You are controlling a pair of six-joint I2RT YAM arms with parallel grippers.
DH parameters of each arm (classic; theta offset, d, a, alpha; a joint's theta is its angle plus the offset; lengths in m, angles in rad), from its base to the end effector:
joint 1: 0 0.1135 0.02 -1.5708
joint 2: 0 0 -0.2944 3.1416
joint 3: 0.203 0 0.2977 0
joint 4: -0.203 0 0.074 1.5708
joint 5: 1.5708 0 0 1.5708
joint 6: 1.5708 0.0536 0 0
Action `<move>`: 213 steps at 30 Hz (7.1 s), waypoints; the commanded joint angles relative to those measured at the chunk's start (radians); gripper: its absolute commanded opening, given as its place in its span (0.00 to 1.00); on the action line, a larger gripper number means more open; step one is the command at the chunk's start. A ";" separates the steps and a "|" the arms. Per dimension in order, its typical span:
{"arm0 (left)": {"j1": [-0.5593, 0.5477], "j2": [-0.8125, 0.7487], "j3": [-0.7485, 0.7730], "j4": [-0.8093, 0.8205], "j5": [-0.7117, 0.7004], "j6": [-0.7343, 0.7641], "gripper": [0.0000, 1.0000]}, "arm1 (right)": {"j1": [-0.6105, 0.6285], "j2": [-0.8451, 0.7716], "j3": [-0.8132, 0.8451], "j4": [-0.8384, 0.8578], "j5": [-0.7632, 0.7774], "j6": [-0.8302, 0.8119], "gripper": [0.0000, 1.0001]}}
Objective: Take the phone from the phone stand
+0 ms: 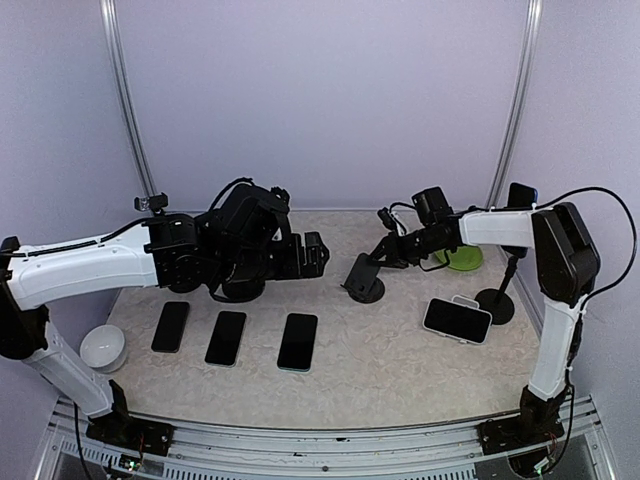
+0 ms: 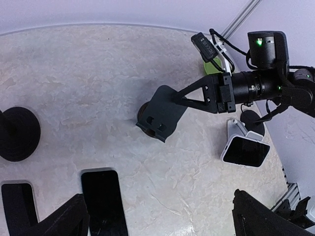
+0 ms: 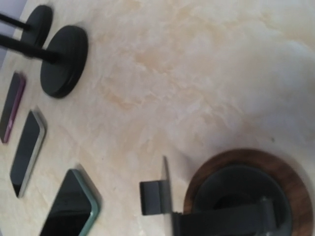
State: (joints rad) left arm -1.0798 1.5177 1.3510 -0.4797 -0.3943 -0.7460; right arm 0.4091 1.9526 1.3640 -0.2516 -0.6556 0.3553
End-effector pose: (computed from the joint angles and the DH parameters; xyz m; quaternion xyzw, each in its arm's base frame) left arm 0.2070 -0.3434 0.3439 0.0597 0.8800 -0.2388 0.4061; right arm 0.4304 0.2222 0.1880 -0.1387 0.8809 0.4052 0.2017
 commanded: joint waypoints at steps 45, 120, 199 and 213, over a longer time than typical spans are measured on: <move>0.077 -0.105 0.010 -0.006 -0.032 0.051 0.99 | 0.142 0.485 0.761 -0.264 -0.299 -0.195 0.00; 0.115 0.045 0.060 0.150 0.310 0.333 0.99 | -0.127 -0.543 -0.252 -0.656 0.441 -0.251 1.00; 0.178 0.184 0.158 0.210 0.459 0.399 0.99 | -0.377 -0.786 0.138 -0.900 0.625 -0.049 0.71; 0.184 0.202 0.170 0.221 0.467 0.386 0.99 | -0.378 -0.741 0.158 -0.908 0.695 -0.106 0.54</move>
State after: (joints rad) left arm -0.9031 1.7000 1.4933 -0.2783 0.0574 -0.3611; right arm 0.0425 1.1954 1.4967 -1.1687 0.0051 0.2729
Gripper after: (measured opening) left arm 0.988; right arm 0.550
